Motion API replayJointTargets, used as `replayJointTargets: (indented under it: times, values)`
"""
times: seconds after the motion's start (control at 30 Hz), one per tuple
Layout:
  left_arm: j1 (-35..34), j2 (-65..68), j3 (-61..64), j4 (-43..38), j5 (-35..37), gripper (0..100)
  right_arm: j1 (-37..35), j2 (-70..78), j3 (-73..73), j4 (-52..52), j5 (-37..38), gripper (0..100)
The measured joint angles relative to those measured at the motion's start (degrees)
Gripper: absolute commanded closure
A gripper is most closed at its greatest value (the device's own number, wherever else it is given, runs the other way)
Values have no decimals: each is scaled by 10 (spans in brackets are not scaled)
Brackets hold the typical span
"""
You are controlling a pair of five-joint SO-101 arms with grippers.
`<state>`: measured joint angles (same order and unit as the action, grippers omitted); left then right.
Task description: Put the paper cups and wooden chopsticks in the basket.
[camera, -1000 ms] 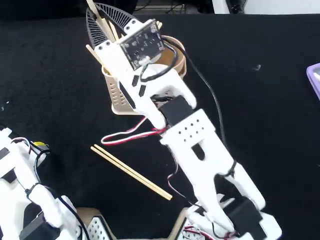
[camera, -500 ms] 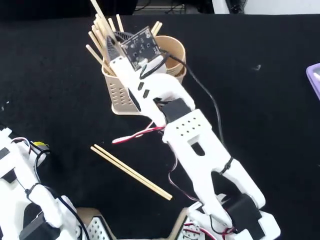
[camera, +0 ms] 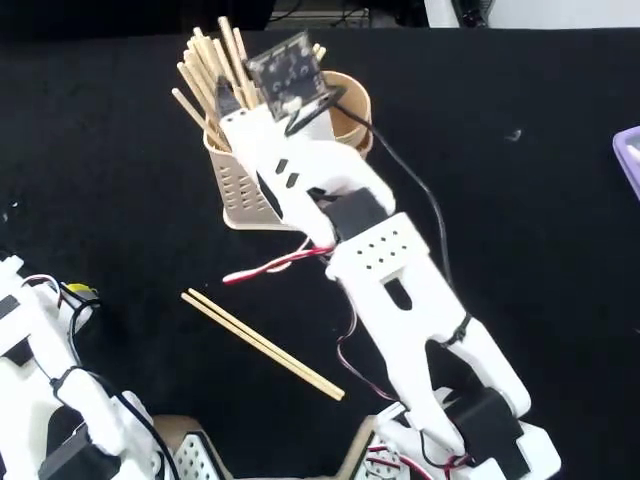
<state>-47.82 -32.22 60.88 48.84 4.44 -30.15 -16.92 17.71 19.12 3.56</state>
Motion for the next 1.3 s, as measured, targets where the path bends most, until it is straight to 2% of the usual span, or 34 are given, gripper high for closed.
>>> replayJointTargets:
  times: [0.27, 0.47, 0.57, 0.63, 0.73, 0.93, 1.1, 1.3]
  values:
    - [0, 0, 0, 0, 0, 715, 0, -18, -89, 131, -9, 881]
    - [0, 0, 9, 0, 0, 715, 0, -148, -85, 325, -9, 881]
    - [0, 0, 9, 0, 0, 715, -35, -204, -42, 432, -9, 879]
    - [0, 0, 9, 0, 0, 715, -67, -224, 11, 465, -9, 878]
    - [0, 0, 9, 0, 0, 715, -114, -230, 115, 455, 4, 877]
    - [0, 0, 9, 0, 0, 715, -145, -180, 309, 332, 35, 864]
    - [0, 0, 9, 0, 0, 715, -160, -102, 324, 309, 38, 750]
    - [0, 0, 9, 0, 0, 715, -229, -47, 324, 320, 38, 748]
